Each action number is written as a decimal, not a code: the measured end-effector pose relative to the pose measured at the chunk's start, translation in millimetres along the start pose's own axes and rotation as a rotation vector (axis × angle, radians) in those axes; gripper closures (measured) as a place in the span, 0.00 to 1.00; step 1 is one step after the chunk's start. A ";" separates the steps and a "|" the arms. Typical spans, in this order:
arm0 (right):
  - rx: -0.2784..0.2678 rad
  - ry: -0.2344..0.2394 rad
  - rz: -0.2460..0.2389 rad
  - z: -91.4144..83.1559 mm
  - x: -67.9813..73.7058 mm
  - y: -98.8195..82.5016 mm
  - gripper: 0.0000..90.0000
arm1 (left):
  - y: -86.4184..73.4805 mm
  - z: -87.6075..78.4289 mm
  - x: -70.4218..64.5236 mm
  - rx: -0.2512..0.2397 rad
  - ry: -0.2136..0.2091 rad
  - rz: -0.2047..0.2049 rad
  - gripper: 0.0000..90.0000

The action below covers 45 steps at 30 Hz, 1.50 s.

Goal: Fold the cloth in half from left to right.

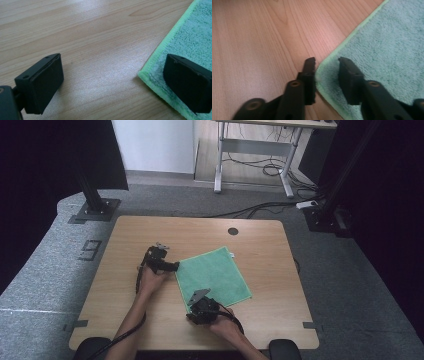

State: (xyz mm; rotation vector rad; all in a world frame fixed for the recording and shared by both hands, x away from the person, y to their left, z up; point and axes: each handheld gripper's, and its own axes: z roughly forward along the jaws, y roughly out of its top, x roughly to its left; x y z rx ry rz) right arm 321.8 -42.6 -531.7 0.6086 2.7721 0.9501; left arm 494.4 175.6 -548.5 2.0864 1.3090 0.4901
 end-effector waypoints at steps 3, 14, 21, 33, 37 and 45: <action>0.005 -0.011 -0.010 -1.0 1.5 -0.3 0.88 | -1.3 -2.0 -1.3 -0.014 -0.013 0.013 0.09; 0.010 0.001 0.011 -1.5 -0.4 -0.5 0.96 | -8.0 -10.3 -11.7 -0.072 -0.144 0.103 0.78; 0.006 0.016 0.021 -1.1 -1.2 -0.1 0.96 | -8.7 -11.2 -11.7 -0.064 -0.172 0.066 0.94; -0.017 0.086 -0.020 8.7 15.4 19.8 0.97 | -19.0 -34.9 13.3 -0.029 -0.145 -0.016 0.94; -0.034 0.102 -0.043 9.1 22.0 30.0 0.97 | -18.1 -47.1 21.5 -0.042 -0.152 -0.035 0.94; -0.070 0.093 -0.045 -3.6 20.3 33.9 0.97 | -7.3 -55.9 19.8 -0.073 -0.160 -0.031 0.94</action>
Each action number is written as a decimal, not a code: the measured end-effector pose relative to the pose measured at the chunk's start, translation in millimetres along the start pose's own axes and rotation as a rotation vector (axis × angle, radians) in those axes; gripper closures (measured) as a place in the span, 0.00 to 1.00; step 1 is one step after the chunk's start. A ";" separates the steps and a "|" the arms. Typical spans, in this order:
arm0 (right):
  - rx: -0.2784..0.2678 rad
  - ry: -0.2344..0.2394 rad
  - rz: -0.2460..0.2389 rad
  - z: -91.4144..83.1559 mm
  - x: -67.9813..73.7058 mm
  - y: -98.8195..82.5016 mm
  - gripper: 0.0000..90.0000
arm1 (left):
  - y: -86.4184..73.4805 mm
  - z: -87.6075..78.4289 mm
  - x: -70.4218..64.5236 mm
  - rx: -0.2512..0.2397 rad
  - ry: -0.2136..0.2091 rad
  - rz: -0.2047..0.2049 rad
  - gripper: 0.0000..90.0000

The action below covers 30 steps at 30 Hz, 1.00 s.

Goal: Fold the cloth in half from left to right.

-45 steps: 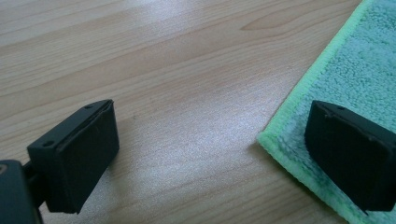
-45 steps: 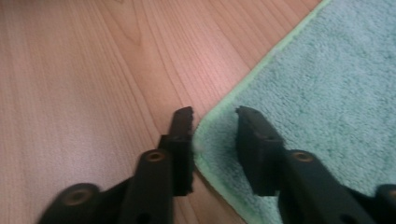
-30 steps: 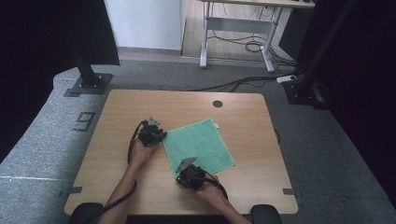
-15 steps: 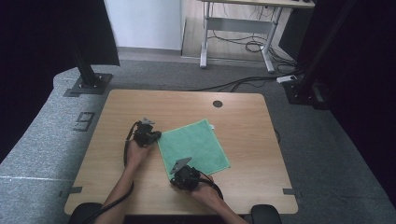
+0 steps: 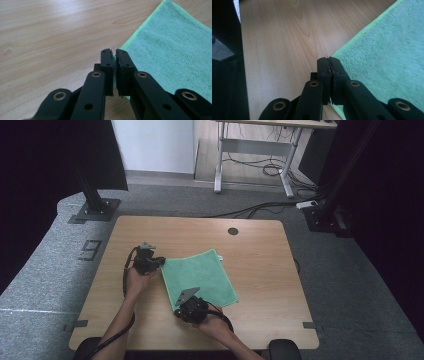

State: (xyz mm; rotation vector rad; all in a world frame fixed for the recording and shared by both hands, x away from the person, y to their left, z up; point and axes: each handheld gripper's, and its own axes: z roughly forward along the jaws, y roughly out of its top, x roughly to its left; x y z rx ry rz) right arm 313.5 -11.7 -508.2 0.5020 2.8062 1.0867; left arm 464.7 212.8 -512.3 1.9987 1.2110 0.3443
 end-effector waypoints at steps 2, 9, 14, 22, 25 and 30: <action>-0.010 -0.007 0.008 -5.3 -2.0 -1.8 0.96 | 2.7 0.4 -1.8 -0.005 -0.002 0.004 0.94; -0.036 -0.042 0.032 -22.2 -11.2 -9.3 0.97 | 17.7 5.0 -12.6 -0.026 -0.011 0.026 0.94; -0.052 -0.071 0.053 -34.1 -17.7 -18.0 0.97 | 25.3 13.2 -21.5 -0.027 -0.013 0.039 0.94; -0.058 -0.098 0.086 -44.8 -27.6 -31.5 0.97 | 34.8 26.3 -33.0 -0.029 -0.030 0.042 0.94; -0.062 -0.104 0.094 -47.6 -30.1 -35.8 0.97 | 38.4 30.7 -37.1 -0.026 -0.031 0.052 0.94; -0.068 -0.119 0.106 -53.5 -35.4 -42.8 0.97 | 45.1 37.4 -44.5 -0.027 -0.038 0.062 0.94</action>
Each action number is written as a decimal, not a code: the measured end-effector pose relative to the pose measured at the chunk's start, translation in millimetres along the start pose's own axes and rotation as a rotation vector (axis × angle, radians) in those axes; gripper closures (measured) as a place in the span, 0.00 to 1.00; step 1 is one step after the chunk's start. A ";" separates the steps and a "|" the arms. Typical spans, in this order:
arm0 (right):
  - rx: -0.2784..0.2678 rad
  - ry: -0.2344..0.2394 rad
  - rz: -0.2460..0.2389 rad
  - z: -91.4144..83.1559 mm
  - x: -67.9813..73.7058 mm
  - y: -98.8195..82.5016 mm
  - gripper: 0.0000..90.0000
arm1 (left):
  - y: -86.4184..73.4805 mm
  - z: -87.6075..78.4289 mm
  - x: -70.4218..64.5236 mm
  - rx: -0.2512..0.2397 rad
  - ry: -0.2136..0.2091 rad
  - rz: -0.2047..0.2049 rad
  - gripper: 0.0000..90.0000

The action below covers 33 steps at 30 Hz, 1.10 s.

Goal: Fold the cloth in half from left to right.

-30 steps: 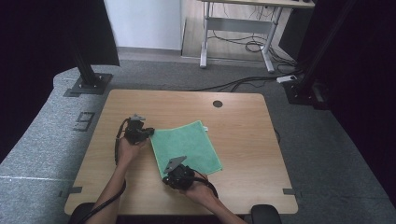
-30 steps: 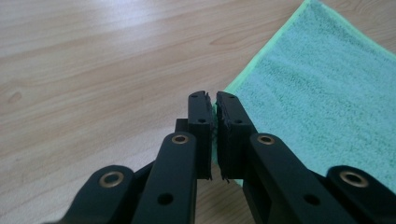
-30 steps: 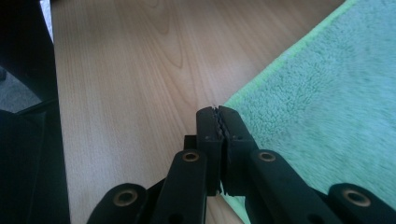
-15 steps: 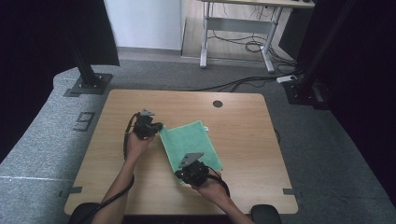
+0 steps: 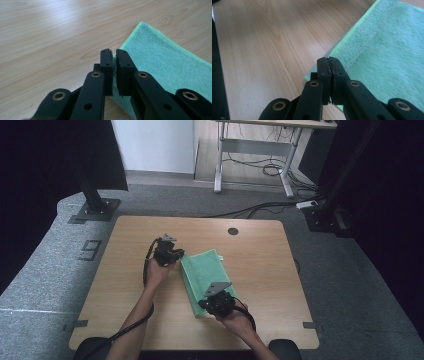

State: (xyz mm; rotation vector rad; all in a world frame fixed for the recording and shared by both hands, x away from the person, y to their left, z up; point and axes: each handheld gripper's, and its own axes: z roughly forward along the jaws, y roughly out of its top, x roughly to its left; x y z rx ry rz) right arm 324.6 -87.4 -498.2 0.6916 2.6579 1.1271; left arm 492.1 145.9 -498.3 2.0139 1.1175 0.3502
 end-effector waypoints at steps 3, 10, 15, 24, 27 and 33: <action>-0.006 -0.013 0.014 -5.6 -5.4 -3.8 0.97 | 4.4 4.2 -4.4 -0.002 0.000 0.010 0.94; -0.011 -0.039 0.035 -16.8 -17.0 -10.9 0.97 | 15.8 14.1 -15.1 -0.005 -0.003 0.034 0.94; -0.011 -0.059 0.050 -22.1 -24.5 -16.2 0.97 | 23.6 21.1 -22.1 -0.012 -0.007 0.045 0.94; -0.013 -0.084 0.075 -30.1 -35.4 -24.1 0.97 | 35.0 34.1 -32.1 -0.007 -0.014 0.075 0.93; -0.012 -0.093 0.084 -33.2 -39.1 -26.8 0.97 | 37.6 40.6 -35.4 0.001 -0.016 0.079 0.93; -0.004 -0.106 0.104 -35.4 -46.7 -34.4 0.97 | 39.3 53.2 -40.5 0.014 -0.015 0.086 0.93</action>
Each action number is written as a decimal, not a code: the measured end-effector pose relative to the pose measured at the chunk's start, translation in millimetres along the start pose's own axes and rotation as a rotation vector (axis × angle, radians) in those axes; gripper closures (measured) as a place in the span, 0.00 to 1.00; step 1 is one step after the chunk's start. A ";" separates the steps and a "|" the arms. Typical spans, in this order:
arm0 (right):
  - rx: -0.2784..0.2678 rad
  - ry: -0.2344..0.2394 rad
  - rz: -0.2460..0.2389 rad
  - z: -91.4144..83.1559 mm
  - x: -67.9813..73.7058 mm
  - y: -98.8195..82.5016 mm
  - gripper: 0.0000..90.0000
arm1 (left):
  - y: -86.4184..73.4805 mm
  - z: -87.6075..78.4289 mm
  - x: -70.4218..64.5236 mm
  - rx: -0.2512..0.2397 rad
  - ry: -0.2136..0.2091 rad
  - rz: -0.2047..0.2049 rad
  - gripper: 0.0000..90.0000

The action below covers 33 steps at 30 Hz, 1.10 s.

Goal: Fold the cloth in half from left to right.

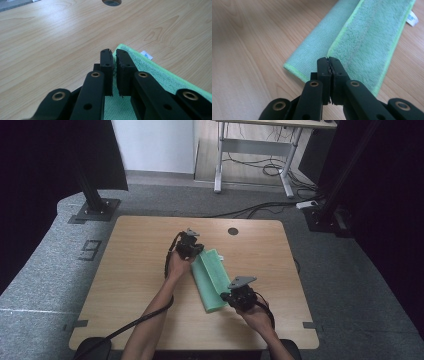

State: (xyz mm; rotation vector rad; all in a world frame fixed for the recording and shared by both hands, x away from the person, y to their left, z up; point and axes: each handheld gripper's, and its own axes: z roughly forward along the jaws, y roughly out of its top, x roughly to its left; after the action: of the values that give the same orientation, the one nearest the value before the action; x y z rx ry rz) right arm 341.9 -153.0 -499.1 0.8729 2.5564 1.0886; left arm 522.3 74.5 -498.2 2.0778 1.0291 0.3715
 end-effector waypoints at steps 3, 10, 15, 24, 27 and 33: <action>0.009 -0.006 0.008 1.3 -5.1 -3.4 0.97 | 0.7 7.3 -1.4 0.007 0.000 0.000 0.93; 0.028 -0.008 0.032 7.2 -12.1 -11.1 0.96 | 0.8 22.1 -5.0 0.028 0.005 0.005 0.92; 0.036 -0.010 0.037 10.4 -15.0 -15.0 0.96 | -0.6 27.2 -4.8 0.020 0.008 -0.005 0.84; 0.044 -0.053 0.056 5.8 -25.3 -17.7 0.77 | 12.9 10.7 -6.4 -0.048 0.054 0.007 0.50; 0.048 -0.073 0.066 3.5 -29.1 -18.5 0.73 | 15.4 5.1 -7.6 -0.047 0.052 0.027 0.46; 0.061 -0.130 0.089 1.7 -38.6 -20.9 0.65 | 6.1 -1.7 -10.4 -0.035 0.037 0.042 0.39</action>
State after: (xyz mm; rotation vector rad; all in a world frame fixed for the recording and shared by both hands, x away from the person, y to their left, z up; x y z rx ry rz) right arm 364.3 -186.8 -516.1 1.0453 2.4772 0.9481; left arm 518.2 65.0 -491.8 2.0705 0.9949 0.4478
